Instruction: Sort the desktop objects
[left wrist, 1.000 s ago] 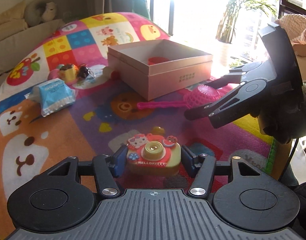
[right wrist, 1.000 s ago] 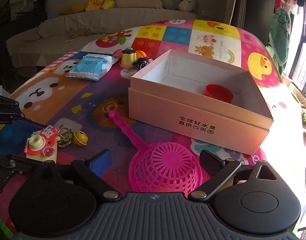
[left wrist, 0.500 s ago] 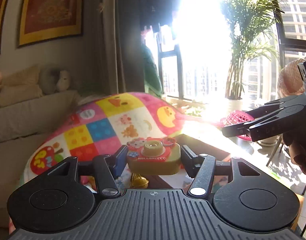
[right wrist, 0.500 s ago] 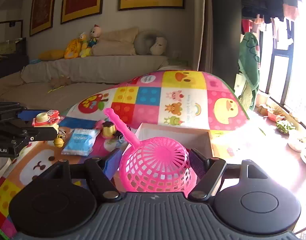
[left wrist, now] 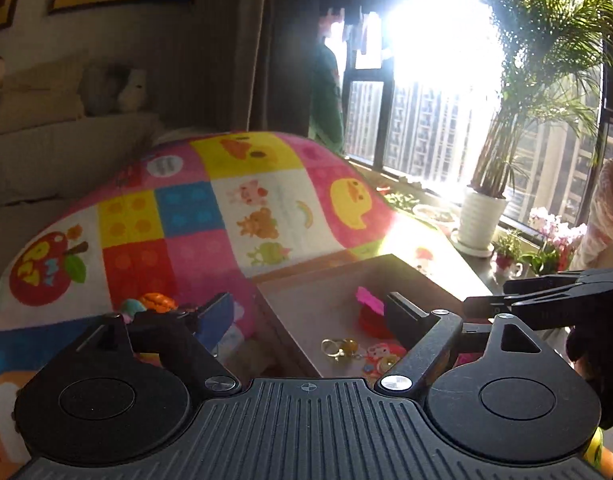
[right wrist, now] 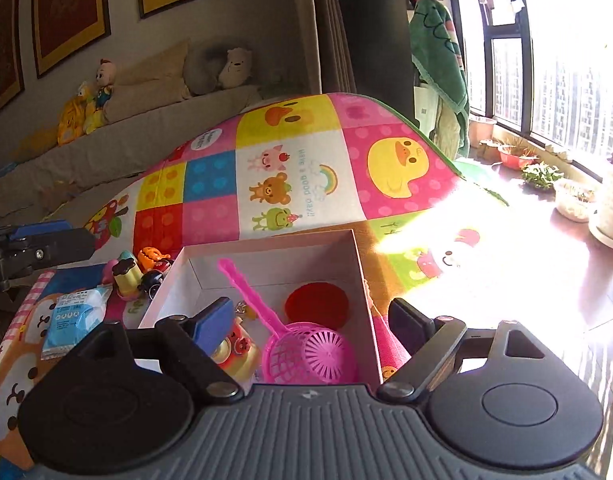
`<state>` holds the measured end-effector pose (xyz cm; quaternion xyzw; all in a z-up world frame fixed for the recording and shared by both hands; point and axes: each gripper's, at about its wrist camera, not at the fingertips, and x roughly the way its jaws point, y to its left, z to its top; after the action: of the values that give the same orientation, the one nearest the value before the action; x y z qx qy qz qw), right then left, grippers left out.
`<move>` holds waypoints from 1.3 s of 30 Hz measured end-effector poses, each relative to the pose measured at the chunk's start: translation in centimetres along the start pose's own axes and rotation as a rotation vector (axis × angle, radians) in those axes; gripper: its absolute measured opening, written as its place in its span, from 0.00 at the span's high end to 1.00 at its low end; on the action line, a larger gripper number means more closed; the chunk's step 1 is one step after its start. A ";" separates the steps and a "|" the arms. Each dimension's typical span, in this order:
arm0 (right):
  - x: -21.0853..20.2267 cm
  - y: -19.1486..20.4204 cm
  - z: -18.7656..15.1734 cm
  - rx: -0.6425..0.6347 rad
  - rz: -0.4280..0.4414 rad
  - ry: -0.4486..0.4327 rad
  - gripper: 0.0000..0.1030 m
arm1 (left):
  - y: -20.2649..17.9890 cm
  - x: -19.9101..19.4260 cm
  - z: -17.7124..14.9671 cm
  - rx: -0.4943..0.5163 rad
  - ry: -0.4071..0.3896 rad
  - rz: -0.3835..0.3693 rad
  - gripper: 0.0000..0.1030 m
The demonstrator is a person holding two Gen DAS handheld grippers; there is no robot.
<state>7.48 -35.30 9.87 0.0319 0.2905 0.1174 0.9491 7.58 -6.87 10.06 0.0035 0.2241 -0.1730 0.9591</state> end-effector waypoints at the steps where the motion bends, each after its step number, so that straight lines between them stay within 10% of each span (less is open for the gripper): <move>1: 0.5 -0.4 -0.5 0.010 -0.011 0.019 0.14 | 0.5 -0.2 -1.3 0.002 0.017 0.016 0.13; 18: 5.5 6.0 -2.3 -0.158 0.095 0.132 0.04 | 9.1 -0.7 -7.6 -0.133 0.094 0.416 0.05; 25: 1.9 7.9 0.1 -0.198 0.065 0.026 0.04 | 11.1 3.1 -6.9 -0.200 0.156 0.401 0.06; 30: -0.9 10.8 1.4 -0.233 0.126 0.007 0.04 | 11.4 3.3 -7.4 -0.197 0.167 0.424 0.39; 39: 3.7 19.6 6.1 -0.216 0.357 0.204 0.26 | 10.1 -3.6 -10.7 -0.170 0.144 0.440 0.28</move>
<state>9.87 -15.32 15.38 -0.0307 0.3603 0.3164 0.8770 3.29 4.70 1.31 -0.0161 0.2992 0.0602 0.9522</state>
